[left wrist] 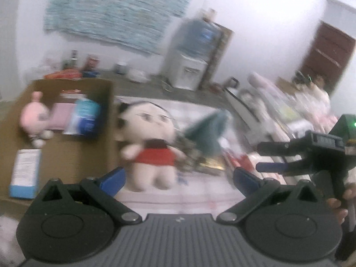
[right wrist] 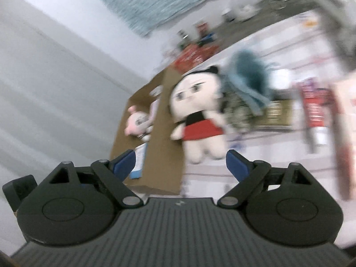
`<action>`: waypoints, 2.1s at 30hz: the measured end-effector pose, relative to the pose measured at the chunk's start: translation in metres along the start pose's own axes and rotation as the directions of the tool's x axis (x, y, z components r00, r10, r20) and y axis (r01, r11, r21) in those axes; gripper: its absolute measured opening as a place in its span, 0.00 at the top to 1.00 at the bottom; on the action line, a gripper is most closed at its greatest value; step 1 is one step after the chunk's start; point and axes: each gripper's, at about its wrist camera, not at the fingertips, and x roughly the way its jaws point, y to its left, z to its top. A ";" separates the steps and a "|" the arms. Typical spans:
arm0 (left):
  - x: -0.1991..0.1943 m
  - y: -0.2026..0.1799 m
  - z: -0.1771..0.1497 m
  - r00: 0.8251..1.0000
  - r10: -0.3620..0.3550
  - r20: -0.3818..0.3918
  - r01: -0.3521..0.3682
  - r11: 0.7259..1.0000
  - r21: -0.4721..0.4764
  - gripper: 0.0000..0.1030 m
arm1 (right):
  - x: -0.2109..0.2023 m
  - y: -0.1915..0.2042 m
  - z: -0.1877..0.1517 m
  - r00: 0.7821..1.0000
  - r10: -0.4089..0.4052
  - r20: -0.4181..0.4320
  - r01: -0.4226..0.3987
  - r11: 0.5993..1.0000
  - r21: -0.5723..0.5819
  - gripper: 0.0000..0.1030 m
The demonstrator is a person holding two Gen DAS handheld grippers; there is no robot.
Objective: Organize soft objects
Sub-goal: 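Withdraw both tools from the box back over the table, then grasp the teal towel with the left tool and lift it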
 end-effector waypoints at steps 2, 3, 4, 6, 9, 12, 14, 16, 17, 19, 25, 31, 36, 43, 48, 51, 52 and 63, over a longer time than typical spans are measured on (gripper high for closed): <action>0.017 -0.020 -0.007 0.999 -0.025 -0.022 0.025 0.999 0.034 0.00 | -0.012 -0.017 -0.005 0.998 -0.039 0.044 0.039 0.999 -0.007 0.14; 0.028 -0.031 -0.008 0.999 -0.035 -0.029 0.036 0.998 0.050 0.00 | -0.014 -0.024 -0.008 0.996 -0.063 0.069 0.064 0.998 -0.020 0.14; 0.037 -0.038 -0.009 0.999 -0.040 -0.031 0.042 0.997 0.063 0.00 | -0.015 -0.030 -0.010 0.992 -0.085 0.091 0.089 0.996 -0.033 0.14; 0.058 -0.058 -0.007 0.999 -0.032 -0.026 0.034 0.995 0.094 0.00 | -0.011 -0.041 -0.013 0.987 -0.112 0.119 0.119 0.991 -0.053 0.14; 0.089 -0.082 0.004 1.000 -0.006 0.003 0.005 0.986 0.169 0.00 | 0.007 -0.056 -0.016 0.978 -0.144 0.153 0.157 0.985 -0.075 0.14; 0.125 -0.100 0.024 1.000 0.016 0.026 -0.022 0.970 0.242 0.00 | 0.023 -0.068 -0.019 0.975 -0.140 0.170 0.155 0.985 -0.078 0.14; 0.152 -0.112 0.038 1.000 0.016 0.022 -0.022 0.959 0.284 0.00 | 0.034 -0.076 -0.019 0.978 -0.118 0.174 0.133 0.988 -0.077 0.14; 0.178 -0.122 0.050 1.000 0.021 -0.003 -0.020 0.954 0.300 0.00 | 0.042 -0.084 -0.019 0.979 -0.103 0.178 0.118 0.990 -0.072 0.14; 0.192 -0.126 0.056 1.000 0.024 -0.019 -0.017 0.954 0.300 0.00 | 0.045 -0.086 -0.019 0.979 -0.097 0.177 0.111 0.991 -0.070 0.14; 0.221 -0.133 0.068 0.998 0.033 -0.057 -0.015 0.960 0.281 0.00 | 0.049 -0.094 -0.018 0.980 -0.093 0.178 0.104 0.993 -0.056 0.14; 0.287 -0.136 0.093 0.986 0.037 -0.165 -0.012 0.989 0.151 0.06 | 0.051 -0.117 -0.017 0.982 -0.082 0.171 0.088 0.996 -0.027 0.14; 0.320 -0.125 0.084 0.954 0.117 -0.275 -0.080 0.987 0.142 0.57 | 0.048 -0.128 -0.017 0.982 -0.069 0.175 0.073 0.997 -0.015 0.14; 0.309 -0.108 0.076 0.939 0.109 -0.327 -0.091 0.993 0.072 0.85 | 0.047 -0.129 -0.019 0.980 -0.074 0.184 0.077 0.997 -0.008 0.14; 0.247 -0.109 0.085 0.975 0.038 -0.219 -0.036 0.999 0.015 0.86 | 0.038 -0.126 -0.027 0.971 -0.081 0.223 0.084 0.996 -0.003 0.14; 0.173 -0.106 0.081 0.988 -0.084 -0.129 0.080 0.996 -0.033 0.86 | 0.025 -0.115 -0.034 0.968 -0.067 0.244 0.074 0.997 -0.022 0.14; 0.132 -0.099 0.069 0.984 -0.143 -0.105 0.137 0.988 -0.068 0.86 | 0.011 -0.110 -0.040 0.961 -0.072 0.267 0.084 0.996 -0.033 0.14; 0.121 -0.095 0.062 0.983 -0.154 -0.100 0.146 0.986 -0.079 0.86 | 0.007 -0.109 -0.041 0.958 -0.080 0.274 0.092 0.995 -0.030 0.14; 0.106 -0.051 -0.058 0.979 -0.015 -0.204 0.001 0.998 -0.070 0.85 | 0.021 -0.067 -0.012 0.981 -0.090 0.170 0.119 0.979 -0.166 0.14</action>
